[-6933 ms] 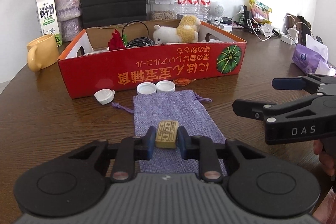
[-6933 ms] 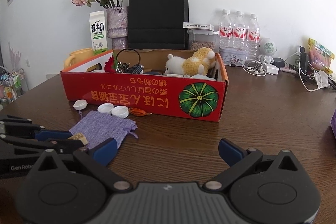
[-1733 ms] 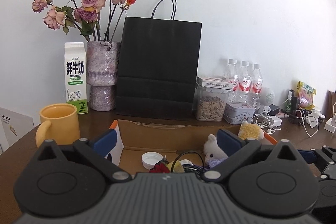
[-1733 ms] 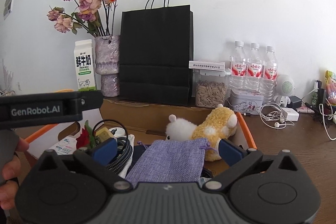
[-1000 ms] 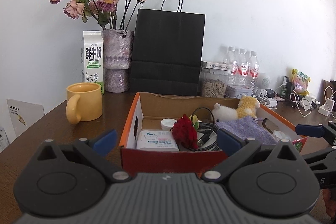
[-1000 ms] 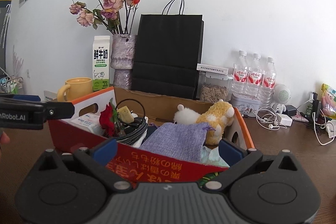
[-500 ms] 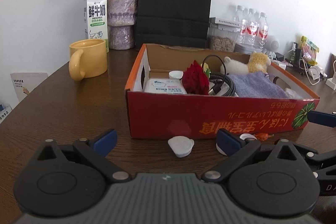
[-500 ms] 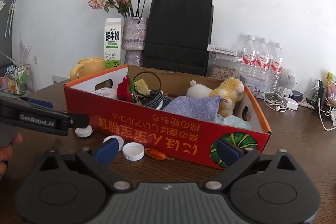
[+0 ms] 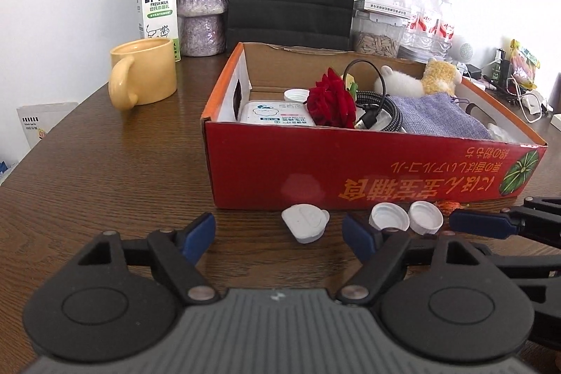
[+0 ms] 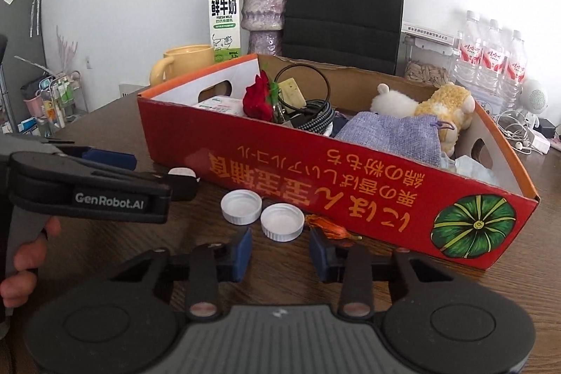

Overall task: Organize objects
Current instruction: 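Grasp a white bottle cap with the right tool while the left tool grasps another cap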

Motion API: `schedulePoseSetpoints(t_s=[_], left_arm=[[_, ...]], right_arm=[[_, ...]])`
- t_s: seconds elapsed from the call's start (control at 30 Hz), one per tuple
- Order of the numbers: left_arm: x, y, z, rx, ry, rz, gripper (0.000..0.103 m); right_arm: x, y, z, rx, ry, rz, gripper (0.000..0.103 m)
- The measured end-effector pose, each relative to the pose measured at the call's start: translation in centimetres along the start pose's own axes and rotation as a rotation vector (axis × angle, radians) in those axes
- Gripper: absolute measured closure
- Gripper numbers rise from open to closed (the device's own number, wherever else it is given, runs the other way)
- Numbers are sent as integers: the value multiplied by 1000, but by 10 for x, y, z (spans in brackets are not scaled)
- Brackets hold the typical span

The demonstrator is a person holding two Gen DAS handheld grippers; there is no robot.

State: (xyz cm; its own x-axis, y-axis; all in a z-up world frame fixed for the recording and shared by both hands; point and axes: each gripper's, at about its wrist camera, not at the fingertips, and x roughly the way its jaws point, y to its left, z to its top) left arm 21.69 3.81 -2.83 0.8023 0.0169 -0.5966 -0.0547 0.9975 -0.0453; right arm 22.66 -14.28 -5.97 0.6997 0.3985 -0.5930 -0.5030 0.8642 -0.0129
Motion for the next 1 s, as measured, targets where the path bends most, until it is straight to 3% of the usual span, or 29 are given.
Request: schedulePoseSetpoints(t_s=[0.37,0.43,0.67,0.9,1.0], left_arm=[[7,-4,1,17,15,21,26],[7,-5,1,22,12,20,33],[4,-5,1,23,-4,-17,73],[3,-6,0,22,-7,-31,73],[2,-4,0,14,-8,-36,73]], right_arm=[[9,2,6,25,4,-20,72],[11,3,7,32,5,-21,71],[13,4,9,41,5,-28,71],[14,6,10,44,6,-32,70],[13,5,9,49,1,-21,76]])
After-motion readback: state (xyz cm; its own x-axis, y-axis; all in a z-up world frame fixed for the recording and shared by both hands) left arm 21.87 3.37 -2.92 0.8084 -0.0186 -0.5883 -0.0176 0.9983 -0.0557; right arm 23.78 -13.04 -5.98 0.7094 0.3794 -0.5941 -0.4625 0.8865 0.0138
